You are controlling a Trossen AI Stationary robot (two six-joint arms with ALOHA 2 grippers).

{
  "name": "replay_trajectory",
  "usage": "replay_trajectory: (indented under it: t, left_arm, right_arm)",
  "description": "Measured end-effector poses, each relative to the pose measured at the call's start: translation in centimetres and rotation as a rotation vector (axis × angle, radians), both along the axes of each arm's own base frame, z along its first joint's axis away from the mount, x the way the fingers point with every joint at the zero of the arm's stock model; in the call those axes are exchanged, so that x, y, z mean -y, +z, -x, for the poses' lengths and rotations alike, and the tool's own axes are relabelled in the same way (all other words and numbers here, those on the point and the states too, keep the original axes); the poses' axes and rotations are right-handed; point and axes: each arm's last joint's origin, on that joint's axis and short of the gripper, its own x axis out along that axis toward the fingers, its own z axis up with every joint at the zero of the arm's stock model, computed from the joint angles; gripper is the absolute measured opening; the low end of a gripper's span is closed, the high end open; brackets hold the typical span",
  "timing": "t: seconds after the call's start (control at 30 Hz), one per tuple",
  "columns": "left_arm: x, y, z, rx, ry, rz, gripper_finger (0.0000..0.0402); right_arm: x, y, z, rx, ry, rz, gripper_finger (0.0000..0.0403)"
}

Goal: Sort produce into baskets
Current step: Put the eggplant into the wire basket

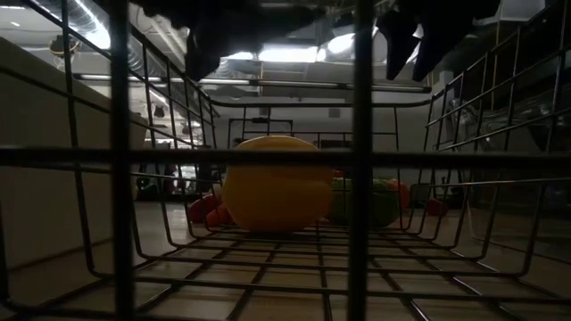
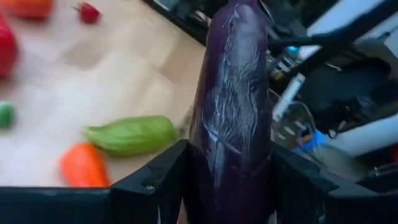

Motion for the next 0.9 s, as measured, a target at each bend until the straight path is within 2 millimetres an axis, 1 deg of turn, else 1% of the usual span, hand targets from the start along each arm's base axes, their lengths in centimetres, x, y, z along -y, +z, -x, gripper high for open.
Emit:
replay_trajectory:
  t: [0.2, 0.3, 0.4, 0.6, 0.9]
  left_arm:
    - [4.3, -0.9, -1.1, 0.076, -0.064, 0.002, 0.0191]
    - [6.1, -1.8, -1.8, 0.110, -0.098, 0.006, 0.0191]
    - [7.3, -2.8, -2.4, 0.129, -0.133, -0.010, 0.0191]
    - [8.6, -4.9, -3.2, 0.108, -0.190, -0.097, 0.0191]
    - [8.8, -6.8, -4.1, 0.072, -0.230, -0.208, 0.0192]
  right_arm:
    - [0.0, 0.0, 0.0, 0.002, 0.000, 0.000, 0.0327]
    - [0.0, 0.0, 0.0, 0.002, 0.000, 0.000, 0.0327]
    - [0.0, 0.0, 0.0, 0.003, -0.001, -0.001, 0.0327]
    - [0.0, 0.0, 0.0, 0.004, -0.003, -0.001, 0.0327]
    - [0.0, 0.0, 0.0, 0.006, -0.011, -0.004, 0.0327]
